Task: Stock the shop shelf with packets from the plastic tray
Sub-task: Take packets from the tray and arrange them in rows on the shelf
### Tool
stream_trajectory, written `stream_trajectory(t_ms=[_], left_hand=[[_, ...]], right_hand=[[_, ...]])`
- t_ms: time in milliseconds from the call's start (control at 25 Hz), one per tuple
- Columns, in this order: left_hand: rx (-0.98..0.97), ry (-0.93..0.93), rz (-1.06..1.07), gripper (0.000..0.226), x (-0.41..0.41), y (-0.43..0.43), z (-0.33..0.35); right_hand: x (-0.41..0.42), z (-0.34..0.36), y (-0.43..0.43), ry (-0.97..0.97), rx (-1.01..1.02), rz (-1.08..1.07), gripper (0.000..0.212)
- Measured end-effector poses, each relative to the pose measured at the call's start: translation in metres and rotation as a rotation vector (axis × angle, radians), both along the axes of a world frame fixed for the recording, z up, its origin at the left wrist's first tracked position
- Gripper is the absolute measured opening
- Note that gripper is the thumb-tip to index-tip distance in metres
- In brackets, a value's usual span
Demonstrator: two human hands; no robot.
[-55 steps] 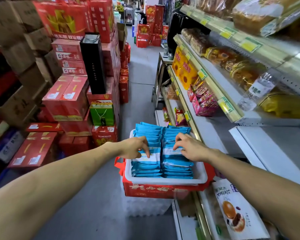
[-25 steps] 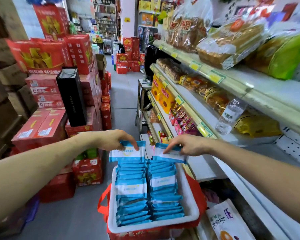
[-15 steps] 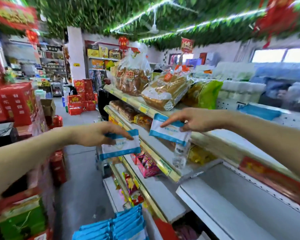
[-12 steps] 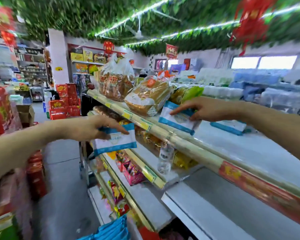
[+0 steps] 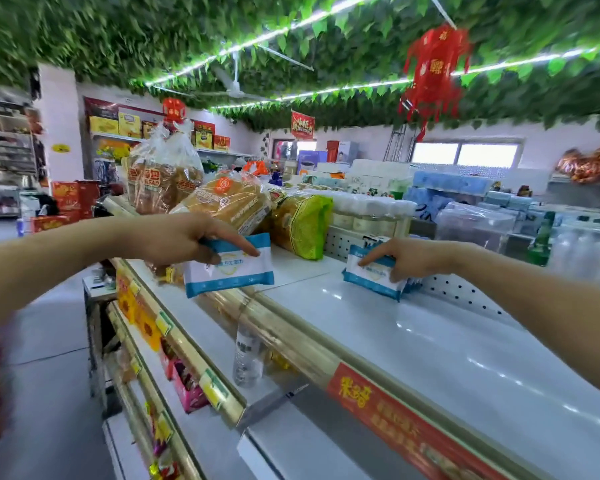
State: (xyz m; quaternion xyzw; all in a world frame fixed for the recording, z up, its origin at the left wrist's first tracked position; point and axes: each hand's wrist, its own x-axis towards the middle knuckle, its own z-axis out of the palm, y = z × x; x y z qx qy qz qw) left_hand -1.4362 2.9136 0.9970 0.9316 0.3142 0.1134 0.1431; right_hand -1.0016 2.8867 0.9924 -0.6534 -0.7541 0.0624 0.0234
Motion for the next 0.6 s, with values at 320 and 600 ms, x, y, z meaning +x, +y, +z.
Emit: stream_trajectory(t_ms=[320,600], left_hand=[[-0.048,-0.007,-0.017,0.057,0.068,0.032,0.009],[-0.085,0.017,-0.147,0.058,0.126,0.071,0.008]], right_hand=[[0.012,-0.018,0.033,-0.274,0.117,0.068,0.064],[0.019,-0.025,0.024,-0.377,0.128,-0.037,0.065]])
